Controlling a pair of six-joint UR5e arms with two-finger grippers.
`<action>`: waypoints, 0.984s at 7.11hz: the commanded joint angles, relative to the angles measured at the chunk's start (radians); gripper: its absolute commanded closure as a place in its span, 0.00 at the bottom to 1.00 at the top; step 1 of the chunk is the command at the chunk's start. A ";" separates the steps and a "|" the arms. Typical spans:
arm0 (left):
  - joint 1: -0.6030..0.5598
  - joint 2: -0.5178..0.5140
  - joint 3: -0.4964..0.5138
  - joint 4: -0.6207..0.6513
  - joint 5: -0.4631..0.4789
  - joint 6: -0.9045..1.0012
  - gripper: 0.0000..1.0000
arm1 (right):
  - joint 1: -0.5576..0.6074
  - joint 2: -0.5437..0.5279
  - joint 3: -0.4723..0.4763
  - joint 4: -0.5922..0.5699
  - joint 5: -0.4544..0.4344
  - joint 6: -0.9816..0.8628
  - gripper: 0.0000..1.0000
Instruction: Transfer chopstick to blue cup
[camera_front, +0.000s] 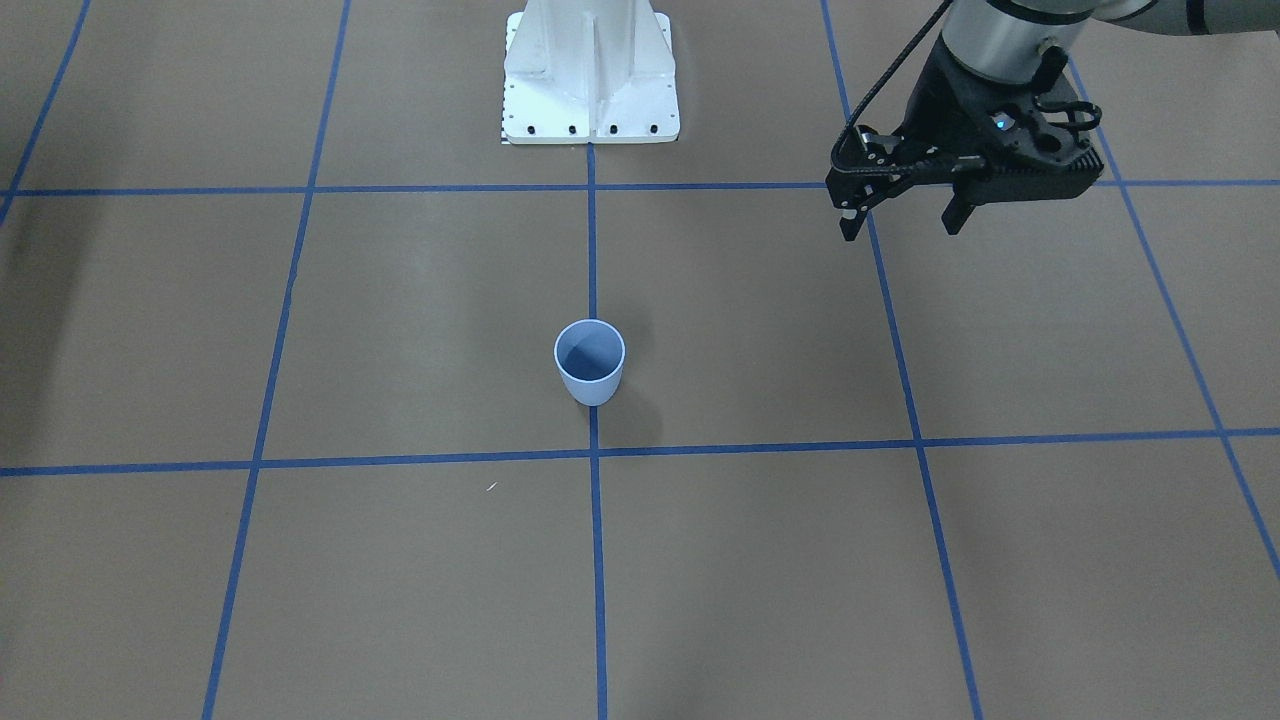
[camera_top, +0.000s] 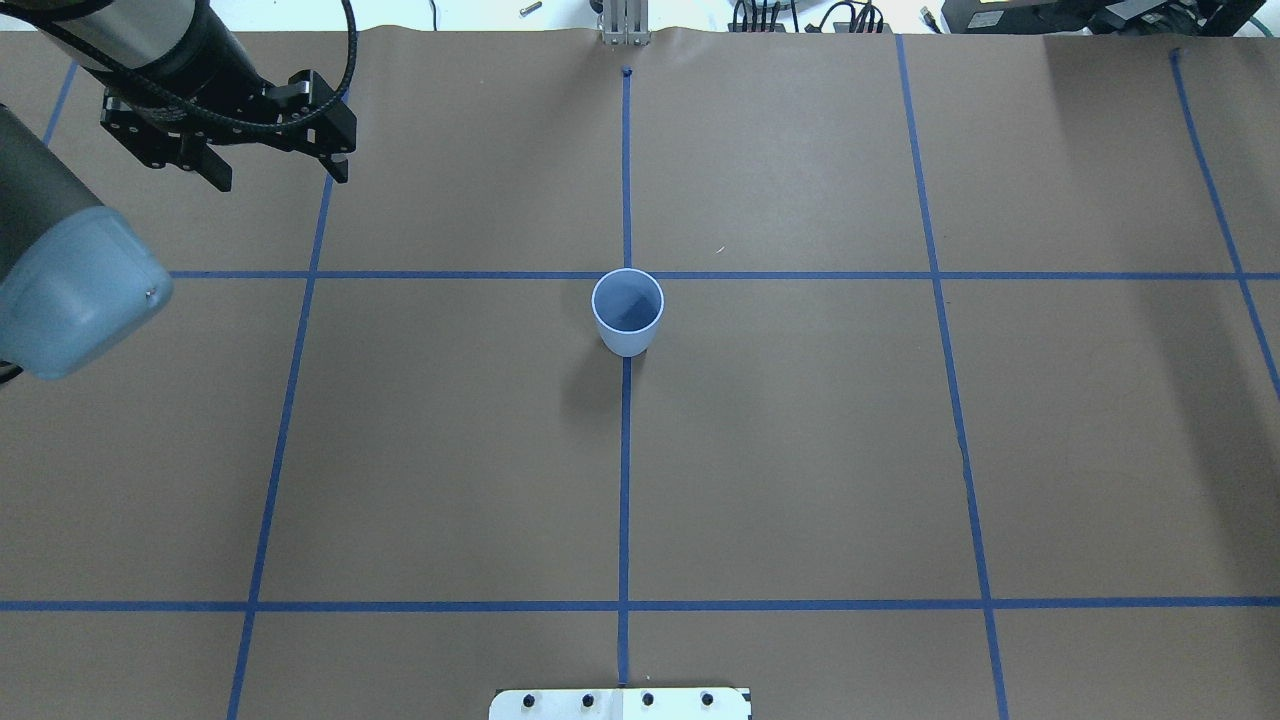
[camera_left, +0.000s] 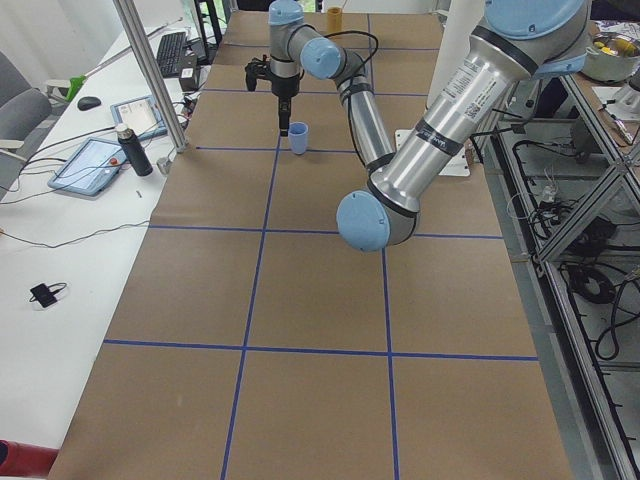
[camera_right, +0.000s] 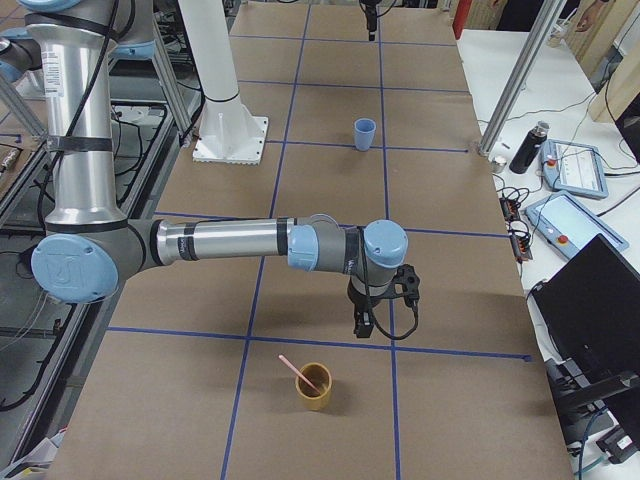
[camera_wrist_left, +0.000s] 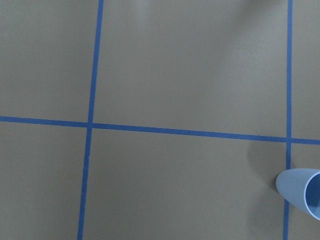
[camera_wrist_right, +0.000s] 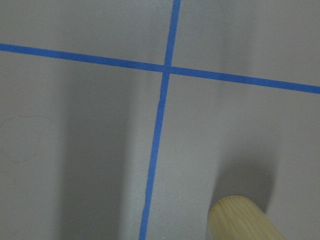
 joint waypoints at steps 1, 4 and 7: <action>-0.001 0.000 -0.001 0.004 0.000 0.002 0.01 | 0.070 -0.050 0.001 -0.014 -0.047 -0.050 0.00; 0.002 -0.002 0.005 0.004 0.002 0.002 0.01 | 0.076 -0.061 0.012 -0.219 -0.046 -0.052 0.00; 0.002 -0.005 0.007 0.004 0.002 0.002 0.02 | 0.079 -0.069 0.026 -0.320 -0.046 -0.059 0.00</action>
